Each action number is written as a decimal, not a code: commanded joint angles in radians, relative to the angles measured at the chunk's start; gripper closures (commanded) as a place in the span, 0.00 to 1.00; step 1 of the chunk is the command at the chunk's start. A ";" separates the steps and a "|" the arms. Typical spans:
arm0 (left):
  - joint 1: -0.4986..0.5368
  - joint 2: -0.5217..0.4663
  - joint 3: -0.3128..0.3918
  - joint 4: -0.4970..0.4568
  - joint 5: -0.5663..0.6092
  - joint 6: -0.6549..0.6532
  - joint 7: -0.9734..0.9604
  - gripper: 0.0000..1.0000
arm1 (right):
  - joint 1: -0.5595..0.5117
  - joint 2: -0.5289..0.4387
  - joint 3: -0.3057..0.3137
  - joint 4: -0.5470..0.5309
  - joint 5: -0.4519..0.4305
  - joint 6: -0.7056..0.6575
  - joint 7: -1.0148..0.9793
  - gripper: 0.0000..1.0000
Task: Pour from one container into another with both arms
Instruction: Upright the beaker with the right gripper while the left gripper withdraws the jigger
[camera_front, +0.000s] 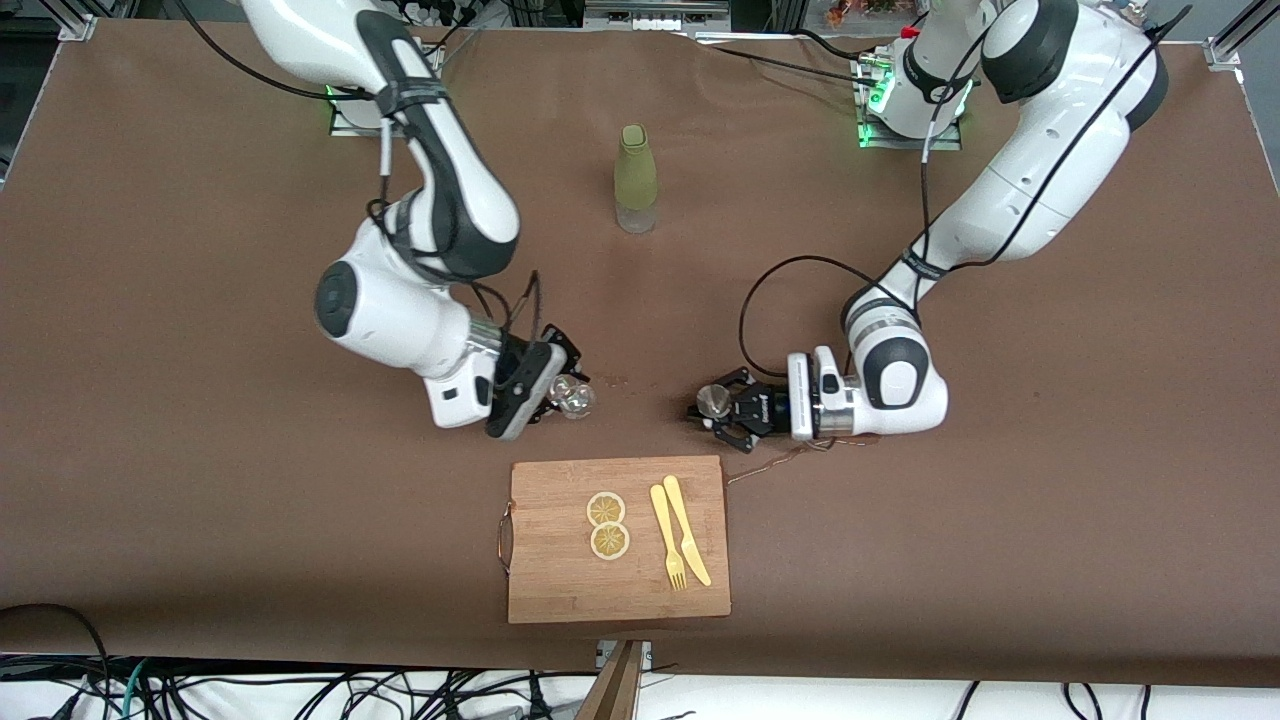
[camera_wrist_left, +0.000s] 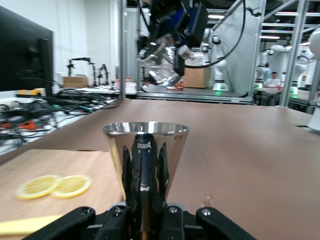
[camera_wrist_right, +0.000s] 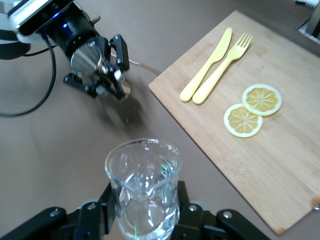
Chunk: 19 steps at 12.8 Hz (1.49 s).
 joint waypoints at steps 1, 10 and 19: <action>0.069 -0.111 0.049 -0.082 -0.030 -0.026 -0.003 1.00 | -0.093 -0.101 0.062 -0.138 0.095 -0.003 -0.164 0.86; 0.189 -0.231 0.451 -0.088 0.125 -0.509 -0.175 1.00 | -0.432 -0.155 0.095 -0.227 0.188 -0.331 -0.614 0.86; 0.250 -0.188 0.552 -0.088 0.205 -0.470 -0.087 1.00 | -0.679 -0.071 0.090 -0.285 0.177 -0.593 -1.091 0.86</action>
